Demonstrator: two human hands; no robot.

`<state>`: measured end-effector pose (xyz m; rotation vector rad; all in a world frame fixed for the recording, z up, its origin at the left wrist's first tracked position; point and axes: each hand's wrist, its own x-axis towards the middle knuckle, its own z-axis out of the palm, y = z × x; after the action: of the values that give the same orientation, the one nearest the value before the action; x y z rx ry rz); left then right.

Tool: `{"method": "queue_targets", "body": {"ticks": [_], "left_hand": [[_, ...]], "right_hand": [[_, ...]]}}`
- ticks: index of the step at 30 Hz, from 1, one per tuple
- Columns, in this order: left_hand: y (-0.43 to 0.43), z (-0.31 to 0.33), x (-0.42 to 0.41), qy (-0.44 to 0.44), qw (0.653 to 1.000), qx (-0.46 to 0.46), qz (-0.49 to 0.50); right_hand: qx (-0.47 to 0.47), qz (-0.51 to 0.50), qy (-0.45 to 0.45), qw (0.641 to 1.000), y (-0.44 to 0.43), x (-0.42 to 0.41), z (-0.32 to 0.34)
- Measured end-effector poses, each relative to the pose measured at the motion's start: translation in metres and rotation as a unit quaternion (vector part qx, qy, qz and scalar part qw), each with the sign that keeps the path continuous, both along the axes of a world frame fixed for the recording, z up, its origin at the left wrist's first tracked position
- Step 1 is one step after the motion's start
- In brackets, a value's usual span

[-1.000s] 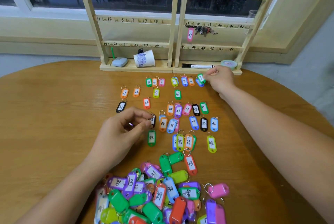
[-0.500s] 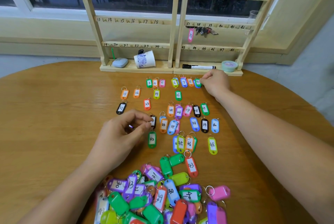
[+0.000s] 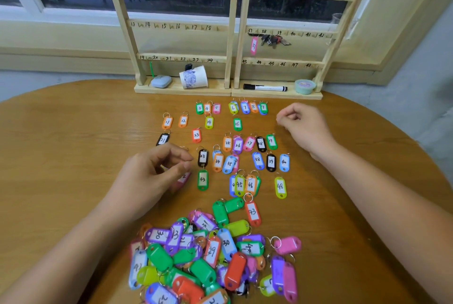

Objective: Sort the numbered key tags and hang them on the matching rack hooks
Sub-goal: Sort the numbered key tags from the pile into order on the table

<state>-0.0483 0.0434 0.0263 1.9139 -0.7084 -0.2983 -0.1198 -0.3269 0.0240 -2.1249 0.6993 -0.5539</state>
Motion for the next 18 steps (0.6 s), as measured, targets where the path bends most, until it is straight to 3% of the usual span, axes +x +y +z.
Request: {"method": "queue_targets", "body": {"ticks": [8, 18], "left_hand": [[0.038, -0.003, -0.019, -0.058, 0.991, 0.113, -0.037], [0.025, -0.005, -0.043, -0.13, 0.979, 0.124, -0.097]], "right_hand": [[0.008, 0.139, 0.035, 0.99, 0.063, -0.088, -0.005], [-0.071, 0.269, 0.139, 0.95, 0.094, -0.172, 0.002]]}}
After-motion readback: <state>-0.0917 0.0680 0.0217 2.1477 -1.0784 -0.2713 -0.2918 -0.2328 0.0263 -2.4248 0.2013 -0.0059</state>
